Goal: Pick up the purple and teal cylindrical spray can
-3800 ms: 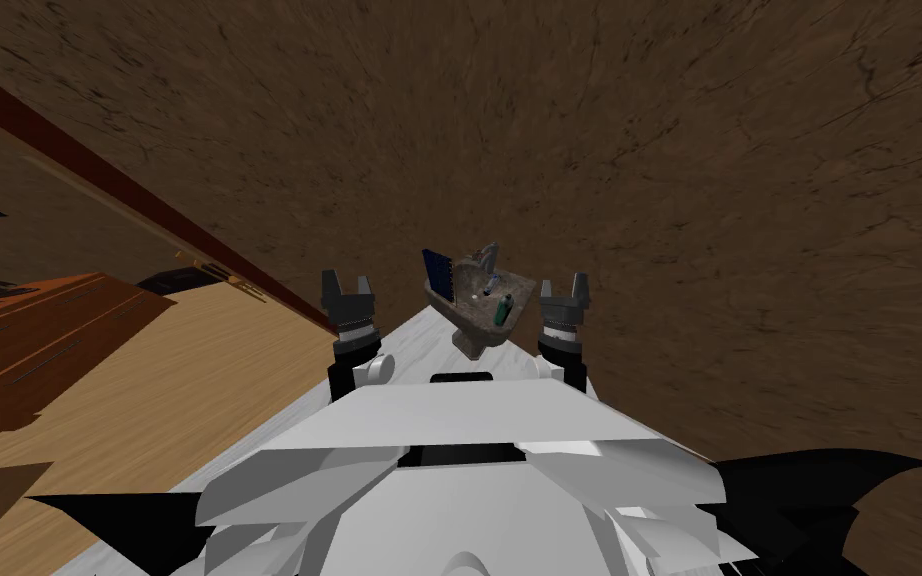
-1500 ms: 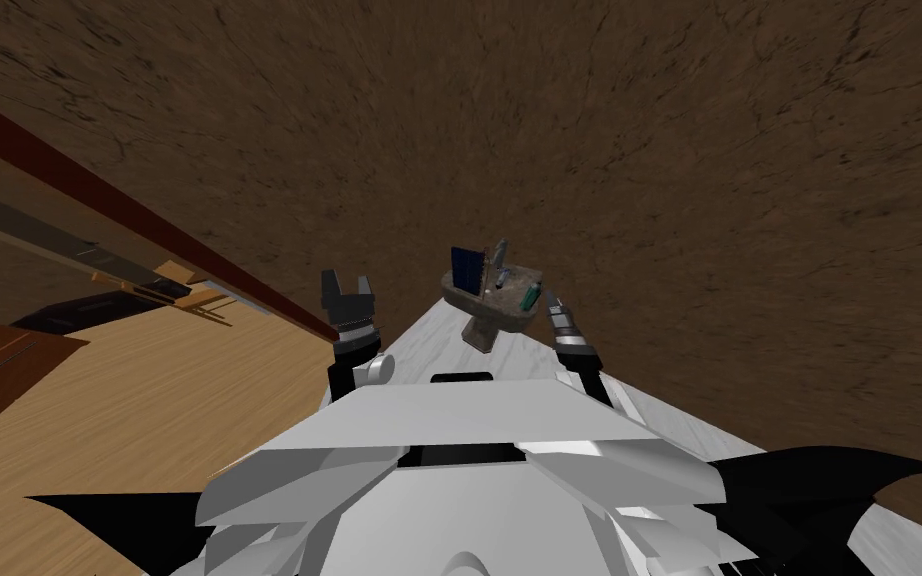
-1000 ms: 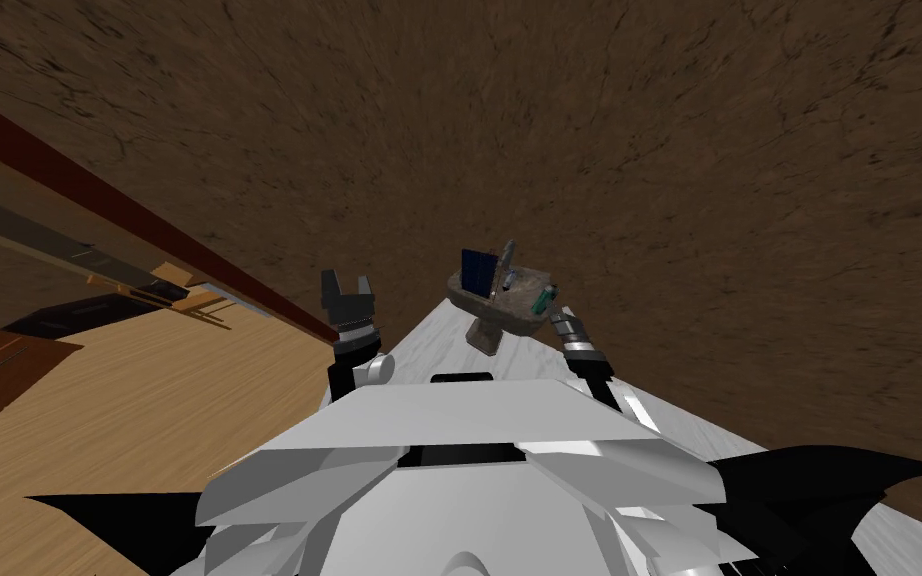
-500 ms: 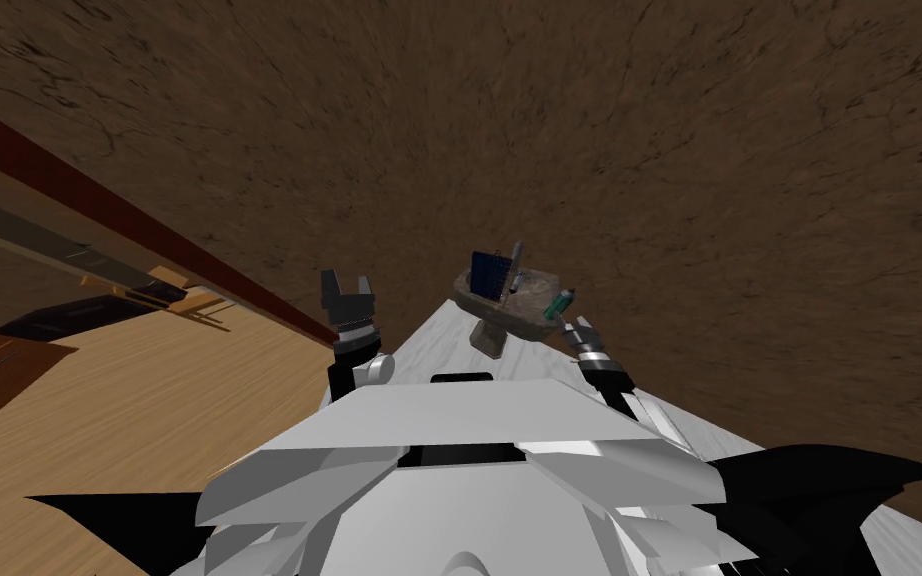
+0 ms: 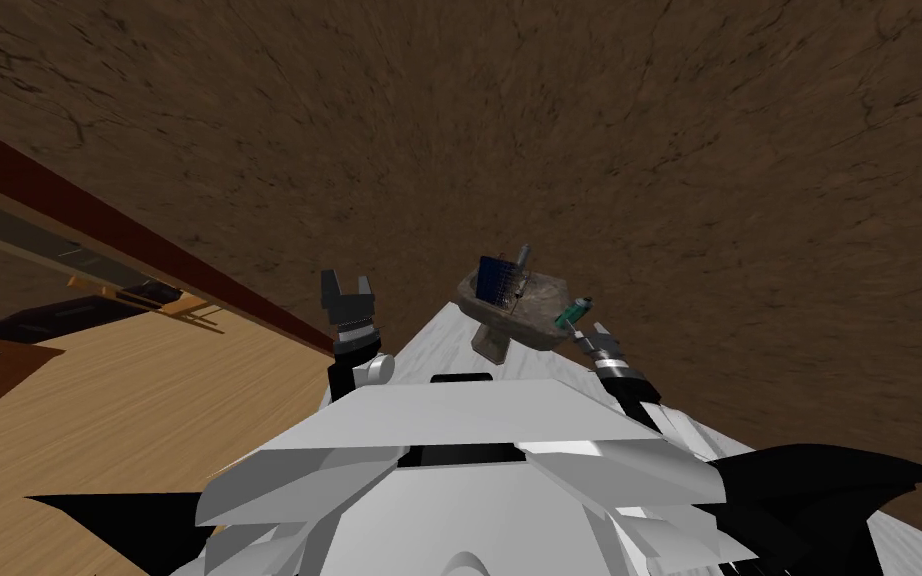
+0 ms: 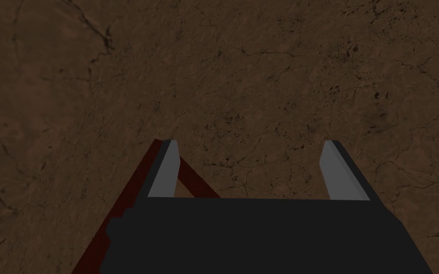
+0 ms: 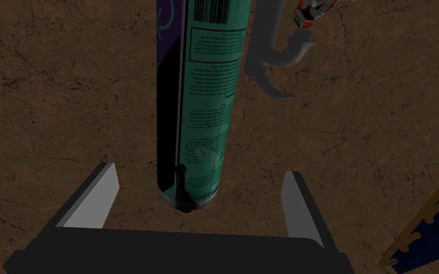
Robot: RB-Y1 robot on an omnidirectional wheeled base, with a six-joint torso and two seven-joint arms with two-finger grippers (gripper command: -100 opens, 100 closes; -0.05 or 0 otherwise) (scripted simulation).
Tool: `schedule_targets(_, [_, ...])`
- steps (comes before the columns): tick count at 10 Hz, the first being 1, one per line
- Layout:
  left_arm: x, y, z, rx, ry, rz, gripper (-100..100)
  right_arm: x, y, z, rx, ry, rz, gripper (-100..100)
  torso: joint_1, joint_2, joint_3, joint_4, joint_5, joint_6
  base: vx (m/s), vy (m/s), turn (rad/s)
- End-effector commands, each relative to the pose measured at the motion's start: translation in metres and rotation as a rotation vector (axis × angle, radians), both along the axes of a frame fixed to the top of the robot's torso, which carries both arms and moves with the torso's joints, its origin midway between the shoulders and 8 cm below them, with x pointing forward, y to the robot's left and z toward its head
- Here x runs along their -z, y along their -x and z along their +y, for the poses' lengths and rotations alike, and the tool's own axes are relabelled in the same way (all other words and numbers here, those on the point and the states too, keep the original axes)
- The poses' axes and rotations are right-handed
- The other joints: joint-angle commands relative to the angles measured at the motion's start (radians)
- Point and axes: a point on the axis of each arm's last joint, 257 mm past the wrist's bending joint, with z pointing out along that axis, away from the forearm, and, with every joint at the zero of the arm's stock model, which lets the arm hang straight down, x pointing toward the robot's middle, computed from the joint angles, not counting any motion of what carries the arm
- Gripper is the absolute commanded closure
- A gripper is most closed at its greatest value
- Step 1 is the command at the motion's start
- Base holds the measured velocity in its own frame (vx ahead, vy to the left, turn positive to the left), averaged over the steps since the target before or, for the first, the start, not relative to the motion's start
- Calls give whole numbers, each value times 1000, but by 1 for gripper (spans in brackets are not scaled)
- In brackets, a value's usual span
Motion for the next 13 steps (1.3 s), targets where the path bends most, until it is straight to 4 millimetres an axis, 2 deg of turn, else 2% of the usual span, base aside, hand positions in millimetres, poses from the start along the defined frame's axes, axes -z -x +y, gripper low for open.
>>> schedule_targets(1, [0,0,0,0,0,0,0,1,2,-12,16,52,25,-100,0,0,0,0,0,0,181,-56,24])
schedule_targets(2, [0,0,0,0,0,0,0,1,2,-8,10,33,16,-100,-3,-2,-1,0,-1,0,83,-31,13])
schedule_targets(3, [0,0,0,0,0,0,0,1,2,-9,11,38,18,0,-2,2,1,0,-1,0,14,-5,1])
schedule_targets(4, [0,0,0,0,0,0,0,8,-20,2,-42,14,10,-100,0,6,4,1,0,0,-13,42,-179])
schedule_targets(6, [0,0,0,0,0,0,0,10,-26,-1,-37,5,4,-100,3,10,6,2,0,0,-21,41,-62])
schedule_targets(7, [0,0,0,0,0,0,0,16,-45,9,-84,-11,4,-100,2,10,6,2,0,0,-32,33,-211])
schedule_targets(10, [0,0,0,0,0,0,0,29,-74,13,-120,-39,8,-100,4,11,6,2,0,0,-34,48,-123])
schedule_targets(11, [0,0,0,0,0,0,0,23,-81,16,-126,-38,-10,-100,4,12,6,2,0,-1,-19,20,0])
schedule_targets(12, [0,0,0,0,0,0,0,27,-93,24,-167,-39,1,-100,3,10,5,2,-1,-1,-27,31,-189])
schedule_targets(13, [0,0,0,0,0,0,0,31,-100,21,-161,-47,3,-100,4,10,5,1,-1,-1,-26,42,-101])
